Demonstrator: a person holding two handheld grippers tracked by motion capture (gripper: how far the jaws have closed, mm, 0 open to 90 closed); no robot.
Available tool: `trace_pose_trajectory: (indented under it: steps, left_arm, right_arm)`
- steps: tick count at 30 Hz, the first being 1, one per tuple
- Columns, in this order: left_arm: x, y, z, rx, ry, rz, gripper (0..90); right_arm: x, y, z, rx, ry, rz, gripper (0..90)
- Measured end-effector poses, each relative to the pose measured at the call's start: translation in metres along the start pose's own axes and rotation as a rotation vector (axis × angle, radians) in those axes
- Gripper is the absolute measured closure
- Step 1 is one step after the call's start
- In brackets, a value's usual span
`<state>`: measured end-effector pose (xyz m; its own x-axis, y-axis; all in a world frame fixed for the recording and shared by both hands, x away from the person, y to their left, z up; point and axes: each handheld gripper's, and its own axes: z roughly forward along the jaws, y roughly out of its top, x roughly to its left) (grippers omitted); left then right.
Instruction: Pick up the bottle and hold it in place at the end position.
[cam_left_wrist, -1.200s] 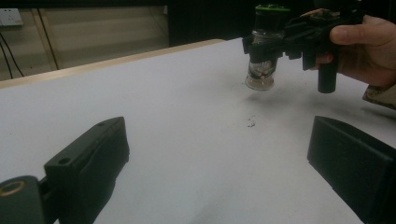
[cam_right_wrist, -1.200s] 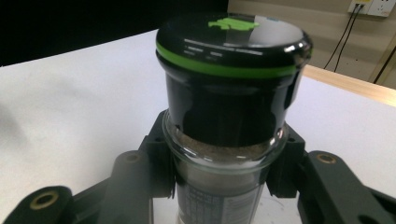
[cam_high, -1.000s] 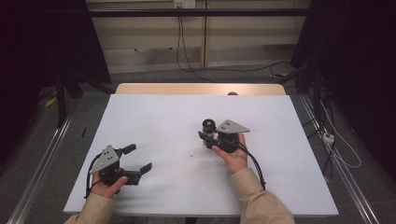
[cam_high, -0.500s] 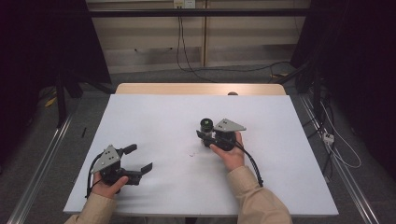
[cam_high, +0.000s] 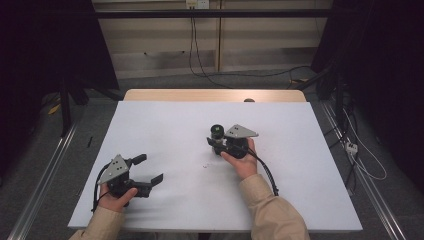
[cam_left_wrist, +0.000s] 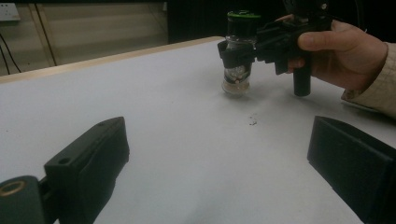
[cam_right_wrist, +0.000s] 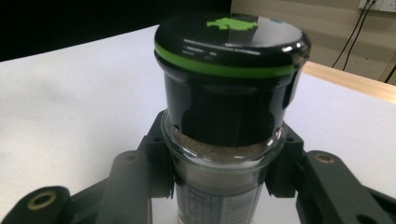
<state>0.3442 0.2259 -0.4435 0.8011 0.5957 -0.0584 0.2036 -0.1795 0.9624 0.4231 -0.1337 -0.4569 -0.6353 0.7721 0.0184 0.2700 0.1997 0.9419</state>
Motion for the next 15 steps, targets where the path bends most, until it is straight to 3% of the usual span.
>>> trace_pose_trajectory:
  steps: [15]
  left_arm:
    - [-0.0015, -0.0001, 0.0023, -0.002, 0.002, -0.012, 5.5]
  right_arm:
    - [-0.0065, -0.0013, 0.0063, 0.006, -0.01, -0.018, 53.7]
